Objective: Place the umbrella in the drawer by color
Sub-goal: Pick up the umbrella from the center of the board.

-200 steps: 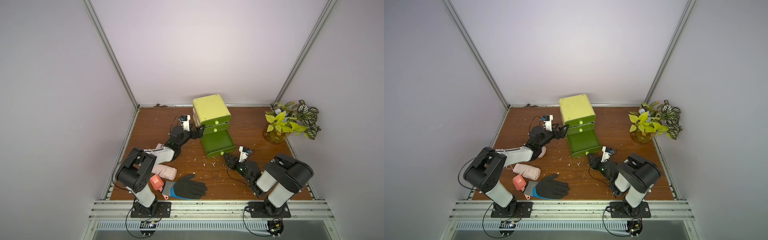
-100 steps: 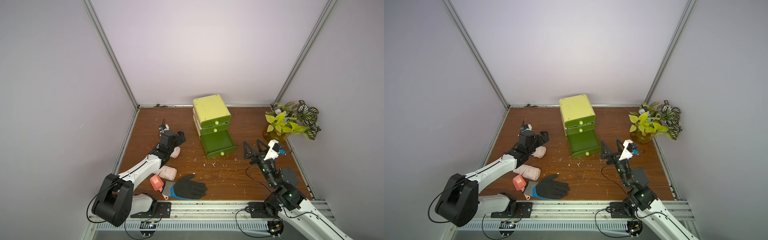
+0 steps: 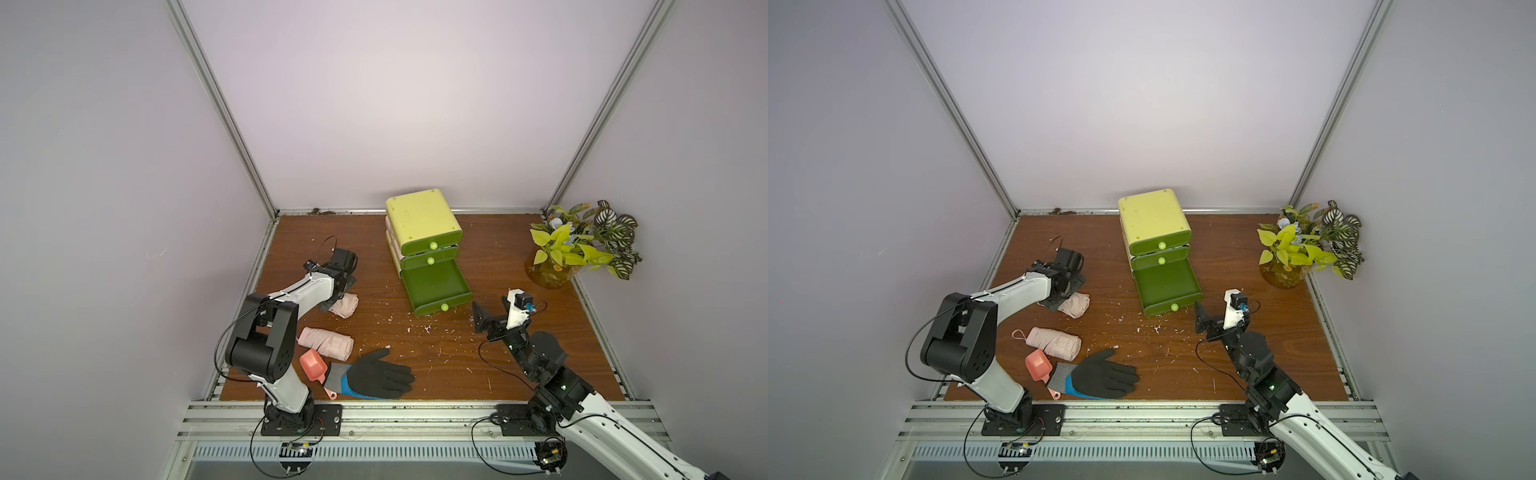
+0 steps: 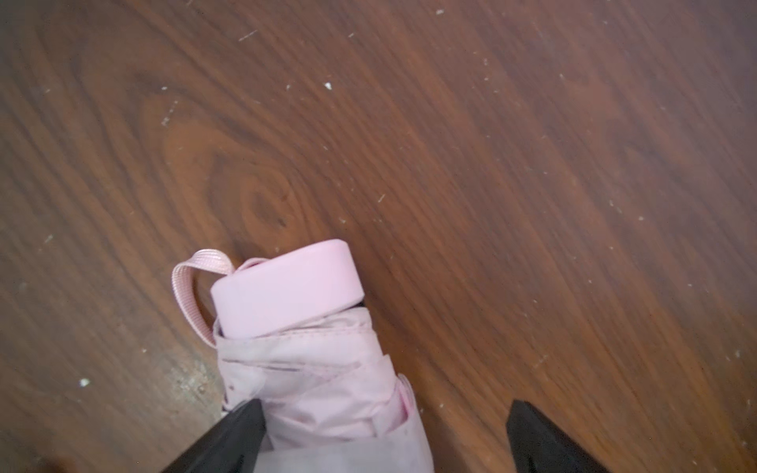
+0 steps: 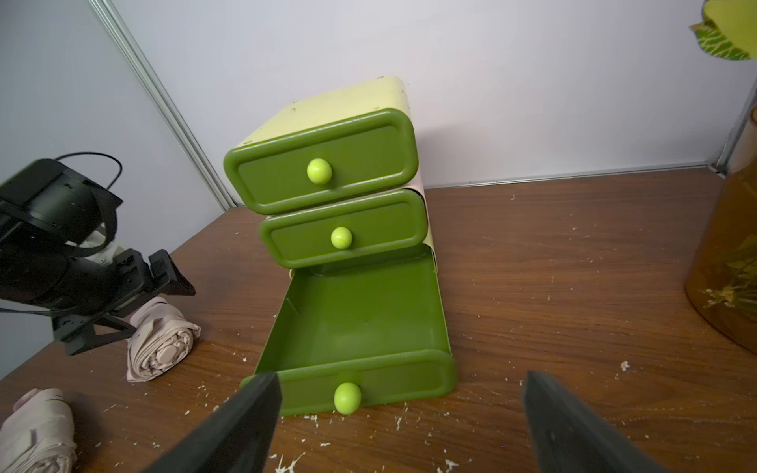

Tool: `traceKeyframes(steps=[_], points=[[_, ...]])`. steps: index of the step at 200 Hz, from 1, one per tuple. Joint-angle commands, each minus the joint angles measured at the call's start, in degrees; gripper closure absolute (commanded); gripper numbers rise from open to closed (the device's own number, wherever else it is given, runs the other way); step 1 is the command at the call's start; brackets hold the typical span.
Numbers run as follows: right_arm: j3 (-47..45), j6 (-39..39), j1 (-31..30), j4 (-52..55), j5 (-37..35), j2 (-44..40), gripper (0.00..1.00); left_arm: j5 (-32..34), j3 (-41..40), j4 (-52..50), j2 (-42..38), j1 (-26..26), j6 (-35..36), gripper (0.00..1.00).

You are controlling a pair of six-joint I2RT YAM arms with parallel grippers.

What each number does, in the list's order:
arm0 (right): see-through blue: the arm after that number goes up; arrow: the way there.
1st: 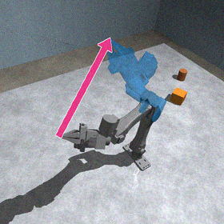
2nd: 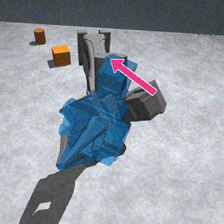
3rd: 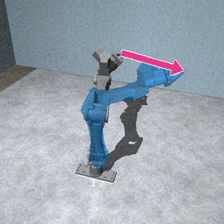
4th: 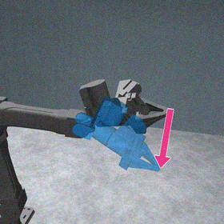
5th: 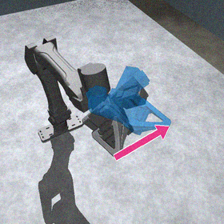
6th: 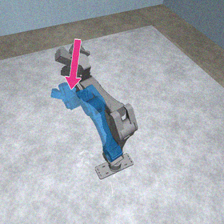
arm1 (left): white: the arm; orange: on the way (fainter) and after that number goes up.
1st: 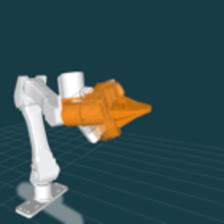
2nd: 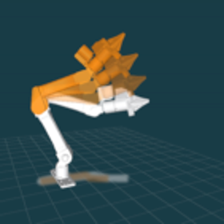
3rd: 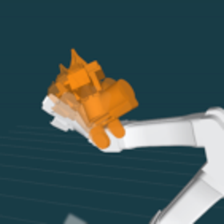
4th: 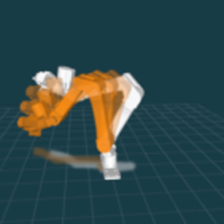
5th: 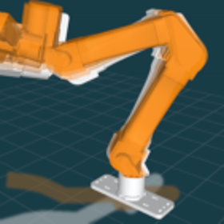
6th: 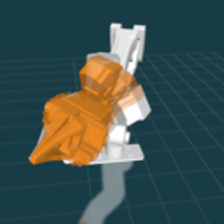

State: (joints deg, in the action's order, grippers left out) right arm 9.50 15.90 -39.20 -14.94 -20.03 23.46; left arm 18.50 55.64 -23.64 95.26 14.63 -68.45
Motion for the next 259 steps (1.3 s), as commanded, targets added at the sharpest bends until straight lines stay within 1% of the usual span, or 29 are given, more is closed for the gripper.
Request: traceKeyframes(steps=[1, 18, 47, 63, 89, 118, 134, 152, 167, 175, 194, 207, 216, 238, 259], points=[[0.0, -0.2, -0.1, -2.6, 1.2, -0.5, 0.01, 1.4, 1.1, -9.6, 0.7, -1.0, -5.3, 0.03], [0.0, 0.0, -0.1, -2.6, 1.3, -0.5, 0.01, 2.9, 2.3, -11.4, -1.6, -0.9, -5.3, 0.03], [-0.2, 0.1, -0.1, -3.3, 2.0, 0.2, 0.01, 1.0, 1.8, -11.6, -4.3, -1.0, -6.0, 0.02], [-0.2, 0.2, -0.1, -3.5, 2.4, 0.7, 0.01, 1.3, 0.7, -11.5, -4.4, -1.0, -7.0, 0.02], [-0.4, 0.3, -0.1, -4.3, 2.8, 1.4, 0.01, 1.1, 0.1, -11.1, -1.3, -1.1, -8.7, 0.0], [-0.6, 0.0, -0.1, -4.6, 2.8, 2.0, 0.01, -3.7, 1.4, -8.7, 5.4, -1.2, -7.4, 0.03], [-0.6, -0.2, -0.1, -4.7, 2.3, 2.4, 0.01, -5.4, 1.4, -6.7, 7.6, -1.3, -7.1, 0.08], [-0.7, -0.4, -0.1, -4.8, 1.6, 2.7, 0.01, -4.1, 0.4, -5.3, 7.9, -1.2, -7.6, 0.17], [-0.5, -0.8, -0.1, -4.5, 0.8, 2.8, 0.01, -1.9, -1.0, -4.9, 6.8, -1.2, -8.8, 0.36], [-0.2, -1.1, -0.1, -4.2, 0.4, 2.9, 0.01, -1.4, -2.1, -3.5, 5.8, -1.2, -8.8, 0.41], [0.8, -2.1, -0.1, -3.8, 0.3, 3.4, 0.01, -2.1, -5.0, 1.9, 2.3, -1.2, -6.9, 0.42], [1.6, -3.4, -0.1, -4.1, 1.7, 4.2, 0.01, -3.2, -7.8, 8.4, -1.5, -1.1, -4.1, 0.43], [2.2, -4.0, -0.1, -4.4, 3.0, 5.1, 0.01, -4.1, -10.5, 14.3, -5.0, -0.8, -1.6, 0.42], [4.3, -5.2, -0.2, -4.8, 6.9, 8.3, 0.01, -5.3, -18.5, 32.6, -16.1, 1.2, 5.3, 0.42], [5.8, -4.9, -0.3, -8.6, 13.4, 11.8, 0.01, -4.5, -25.8, 49.4, -26.6, 5.0, 12.5, 0.44]])
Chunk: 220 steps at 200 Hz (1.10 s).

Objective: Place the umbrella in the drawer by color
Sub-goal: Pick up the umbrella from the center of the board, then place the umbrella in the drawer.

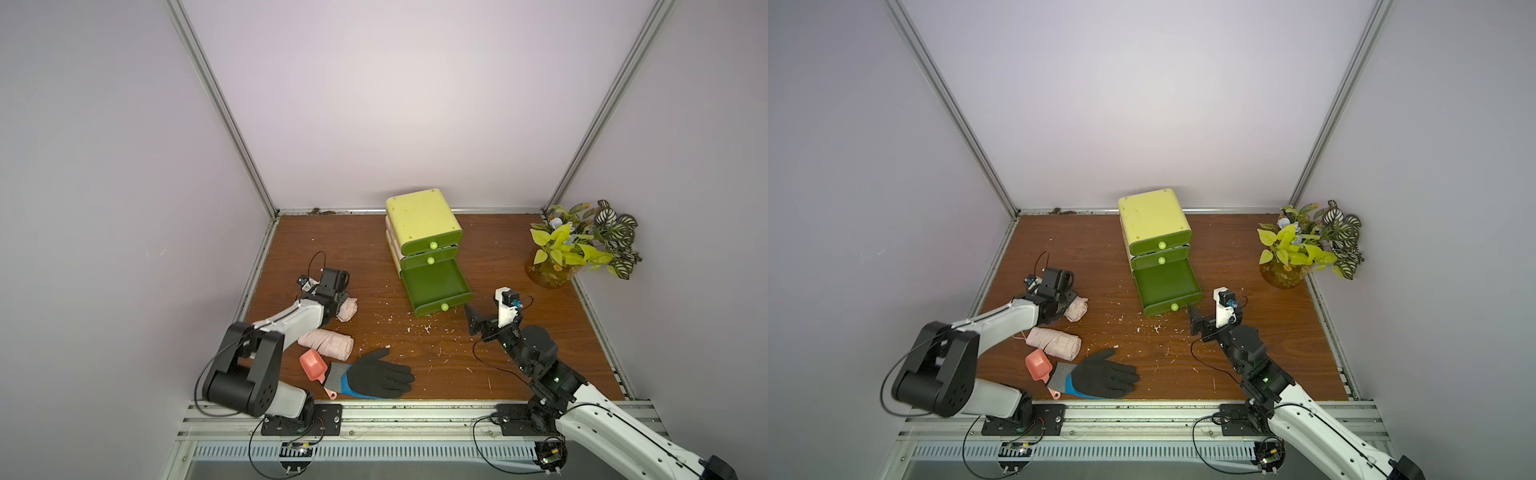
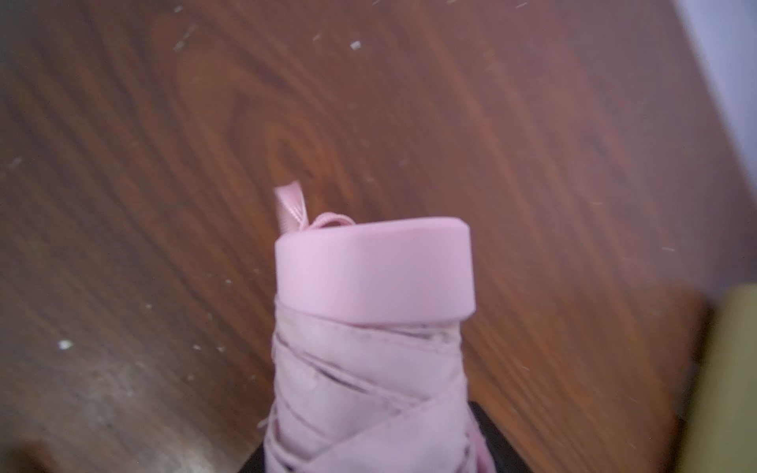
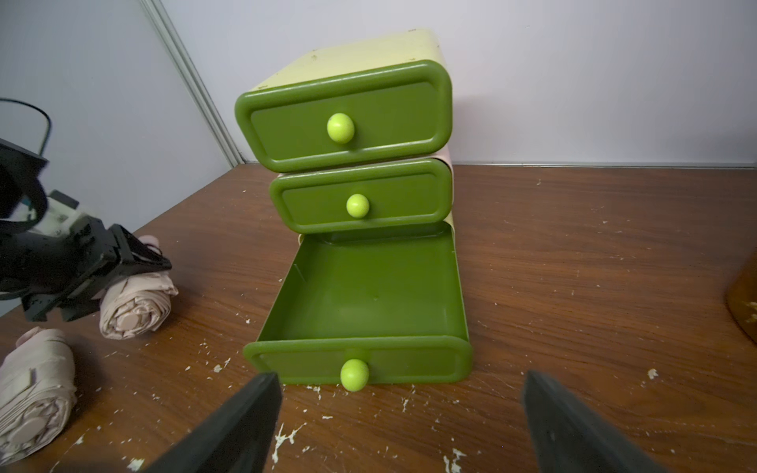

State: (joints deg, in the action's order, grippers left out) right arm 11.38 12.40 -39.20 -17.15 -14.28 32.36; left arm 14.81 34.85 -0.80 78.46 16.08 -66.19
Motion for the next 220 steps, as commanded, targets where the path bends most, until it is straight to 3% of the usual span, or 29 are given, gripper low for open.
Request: traceKeyframes(steps=[1, 24, 40, 64, 91, 122, 159, 220], points=[[4.0, -1.4, -0.3, -6.7, 8.0, 3.0, 0.01, -0.9, -5.2, 27.4, -10.4, 3.7, 10.5, 0.44], [6.5, -0.5, -0.5, -14.4, 16.3, 9.1, 0.01, -4.0, -13.8, 51.4, -18.5, 8.3, 19.0, 0.48], [10.3, -0.6, -1.0, -17.1, 20.6, 14.5, 0.02, -8.0, -15.2, 61.5, -20.3, 11.5, 24.7, 0.47], [17.6, -1.9, -3.2, -17.4, 26.0, 22.0, 0.04, -14.9, -13.6, 65.7, -20.5, 14.0, 28.1, 0.46], [22.0, -6.4, -8.5, -19.8, 24.0, 28.3, 0.03, -18.1, -13.8, 70.0, -20.8, 14.3, 25.9, 0.46], [26.8, -5.4, -10.0, -21.2, 26.3, 34.5, 0.03, -22.6, -14.7, 76.3, -19.6, 15.4, 25.8, 0.45], [31.6, -4.7, -12.5, -20.4, 28.8, 39.4, 0.01, -25.8, -18.0, 87.1, -18.4, 15.8, 26.4, 0.45], [37.0, -4.1, -14.4, -17.6, 34.3, 44.1, 0.01, -30.1, -18.5, 93.9, -14.3, 16.1, 26.3, 0.46]])
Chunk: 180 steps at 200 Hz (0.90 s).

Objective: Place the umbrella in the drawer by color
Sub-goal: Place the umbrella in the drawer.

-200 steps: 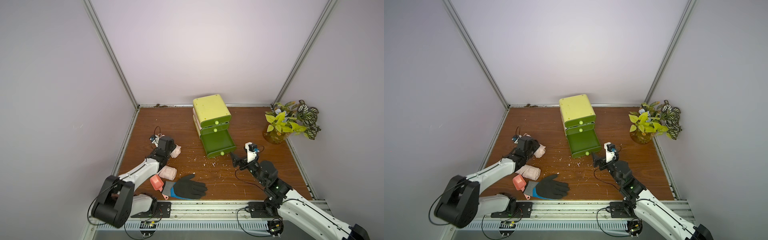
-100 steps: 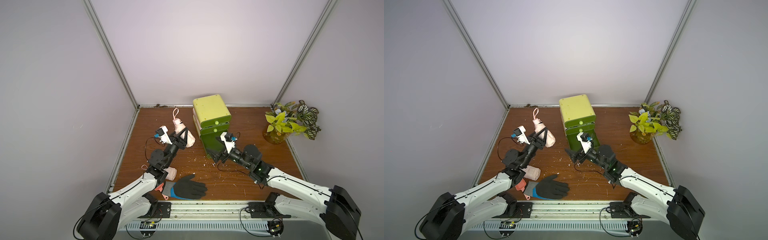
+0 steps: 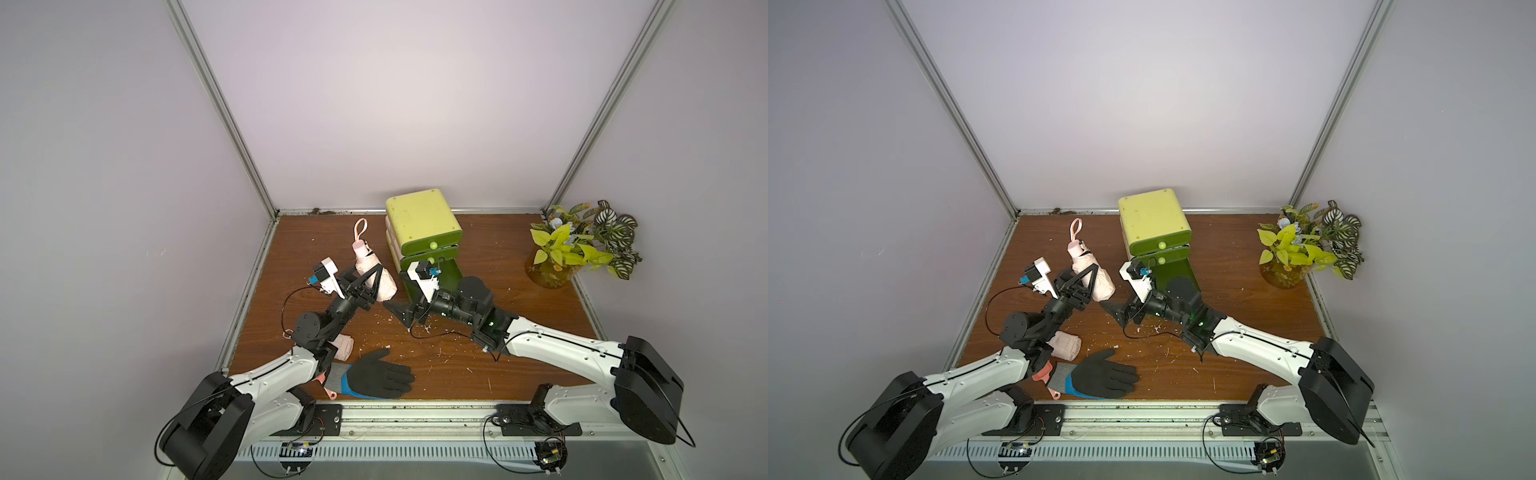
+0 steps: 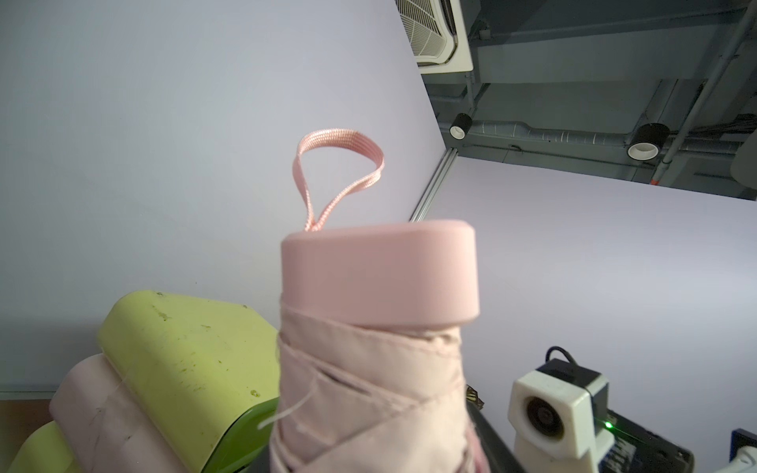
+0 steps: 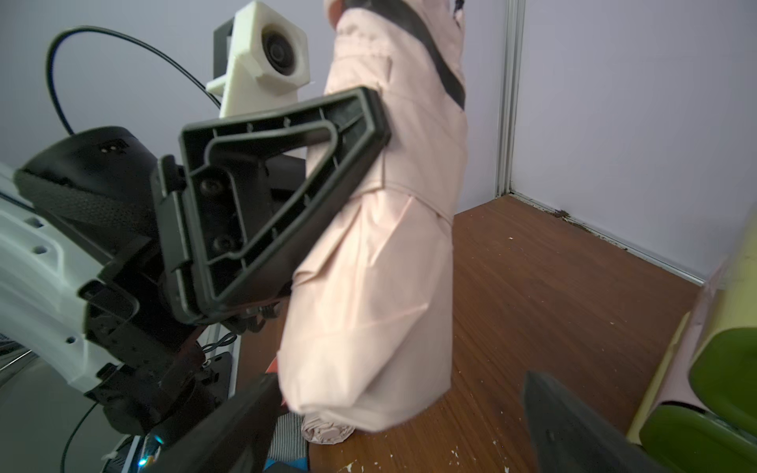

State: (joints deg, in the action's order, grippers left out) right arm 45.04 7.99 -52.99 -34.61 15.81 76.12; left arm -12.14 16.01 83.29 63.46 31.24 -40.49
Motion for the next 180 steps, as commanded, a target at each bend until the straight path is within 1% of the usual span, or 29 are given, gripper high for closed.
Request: traceKeyframes(steps=[1, 47, 62, 89, 127, 135, 155, 158, 165, 173, 178, 180], points=[[3.4, 0.3, -0.7, -0.1, 4.3, 0.4, 0.01, -3.3, 0.3, 9.9, 0.7, 0.9, 0.6, 0.45], [4.1, -0.4, -0.7, 0.7, 2.8, 0.3, 0.02, -5.8, 0.6, 11.3, 1.2, 1.9, 0.5, 0.46], [3.8, -0.6, -0.7, 0.8, 2.7, -0.2, 0.05, -6.9, 0.7, 11.5, 1.1, 2.5, 0.7, 0.46], [3.2, -1.0, -0.7, 1.1, 3.7, -1.3, 0.17, -8.9, 1.0, 11.6, 1.1, 4.2, 2.3, 0.47], [3.0, -2.6, -0.7, 5.3, 4.4, -3.8, 0.39, -8.3, 0.2, 11.5, 1.5, 4.8, 2.6, 0.47], [2.9, -3.2, -0.7, 6.8, 4.1, -4.5, 0.46, -7.9, -0.1, 11.5, 1.3, 4.8, 2.6, 0.47], [2.9, -5.4, -0.7, 10.9, 2.7, -6.6, 0.7, -6.6, -0.5, 10.6, 0.5, 4.8, 2.5, 0.44], [2.9, -5.9, -0.7, 11.6, 1.1, -6.9, 0.75, -6.4, -0.5, 10.1, 0.3, 4.8, 2.6, 0.43], [2.9, -7.0, -0.7, 13.1, 0.1, -7.6, 0.83, -6.2, -0.4, 8.8, -0.2, 4.8, 2.8, 0.41], [3.1, -8.2, -0.7, 15.2, -1.0, -8.5, 0.94, -5.4, -0.3, 6.9, -1.0, 4.8, 3.0, 0.36], [3.3, -9.2, -0.7, 16.7, -1.8, -9.0, 1.0, -4.7, -0.2, 5.5, -1.5, 4.8, 3.0, 0.29], [3.4, -9.6, -0.7, 17.4, -2.3, -9.1, 1.0, -4.2, -0.2, 5.0, -1.8, 4.8, 3.0, 0.27]])
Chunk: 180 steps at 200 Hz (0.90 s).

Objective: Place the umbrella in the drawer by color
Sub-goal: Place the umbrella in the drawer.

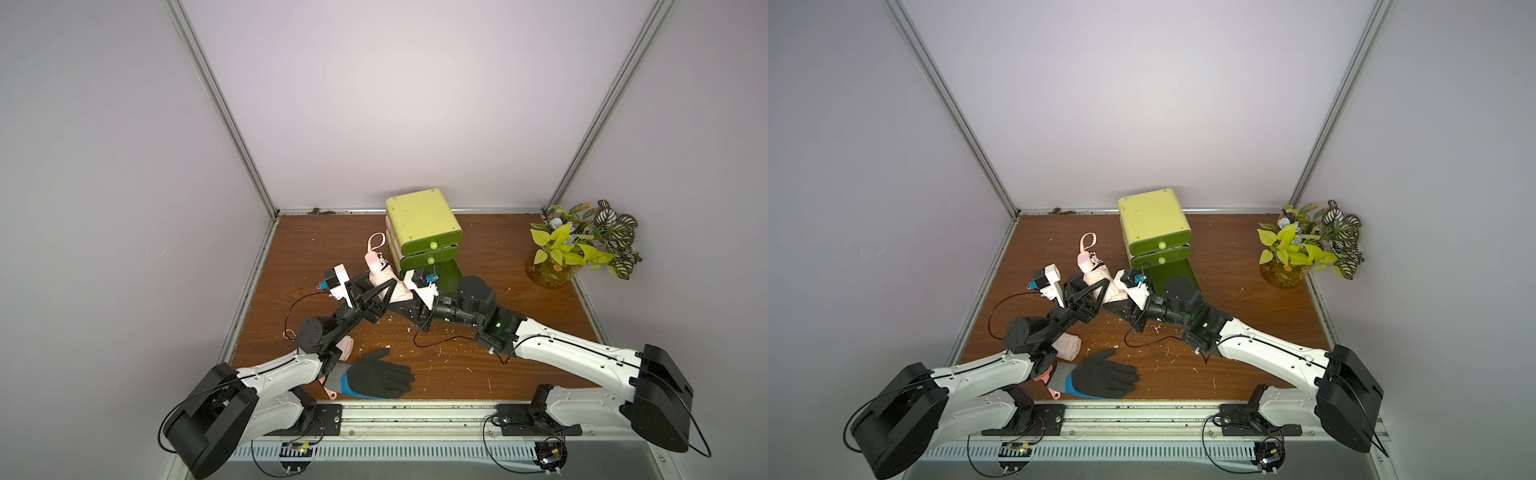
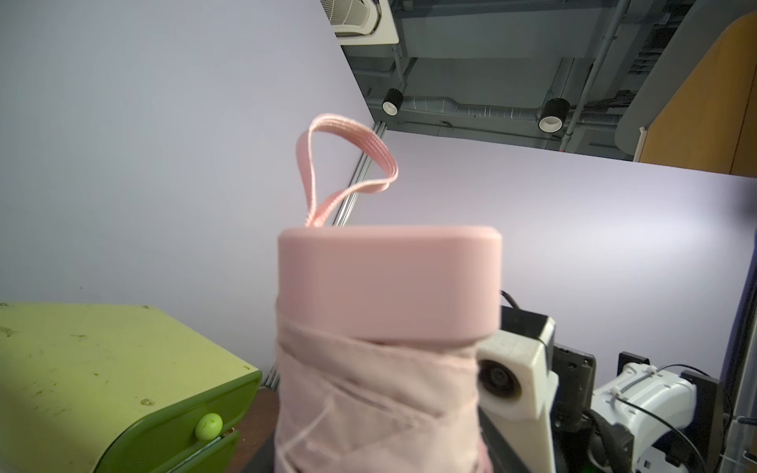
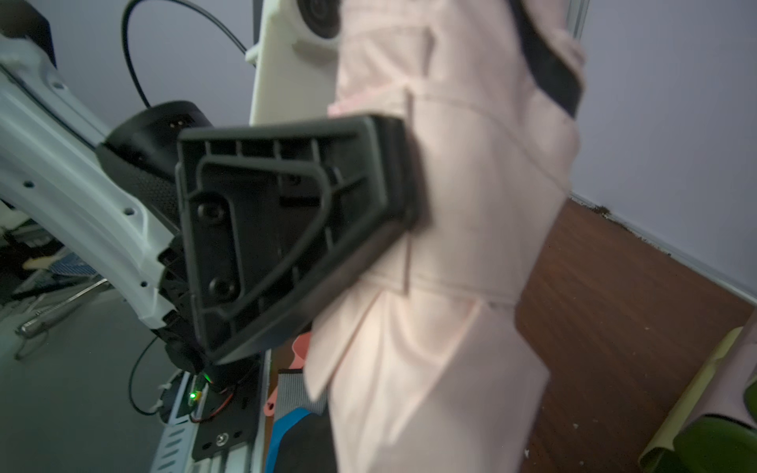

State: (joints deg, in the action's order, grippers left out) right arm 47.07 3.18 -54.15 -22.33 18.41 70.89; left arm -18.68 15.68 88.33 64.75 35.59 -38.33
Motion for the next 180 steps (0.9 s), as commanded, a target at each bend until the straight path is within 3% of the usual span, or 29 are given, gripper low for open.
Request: traceKeyframes(steps=[1, 13, 43, 62, 82, 99, 119, 141, 180], points=[[1.5, -4.9, 0.5, 5.3, -5.1, -4.0, 1.0, 2.5, 0.1, -0.4, -3.2, 0.4, 1.0, 0.25], [2.6, -7.6, 0.5, 10.0, -7.8, -5.0, 1.0, 5.6, -0.1, -4.5, -5.5, 0.5, 1.2, 0.0], [9.1, -17.1, 0.5, 27.7, -21.7, -5.1, 1.0, 15.9, 0.3, -21.2, -17.0, 0.4, 2.6, 0.01], [14.2, -23.1, 0.5, 40.3, -33.8, -2.7, 1.0, 25.1, 5.6, -45.7, -27.2, 0.4, 2.6, 0.01], [18.0, -29.1, 0.5, 50.6, -46.6, 0.1, 1.0, 38.1, 15.2, -74.4, -32.9, 0.4, 2.3, 0.01], [19.2, -35.3, 0.4, 55.1, -56.0, 1.2, 1.0, 46.3, 20.8, -89.3, -35.0, 0.4, 2.8, 0.01], [17.0, -45.6, 0.5, 54.4, -68.3, 1.6, 1.0, 45.9, 22.8, -95.8, -37.9, 0.4, 5.5, 0.01], [10.1, -64.0, 0.7, 47.8, -76.3, 1.0, 1.0, 45.4, 22.7, -99.9, -41.4, 0.4, 7.6, 0.01], [2.2, -85.0, 1.6, 30.9, -72.9, 1.1, 1.0, 46.0, 18.9, -99.6, -47.2, 0.4, 8.4, 0.01]])
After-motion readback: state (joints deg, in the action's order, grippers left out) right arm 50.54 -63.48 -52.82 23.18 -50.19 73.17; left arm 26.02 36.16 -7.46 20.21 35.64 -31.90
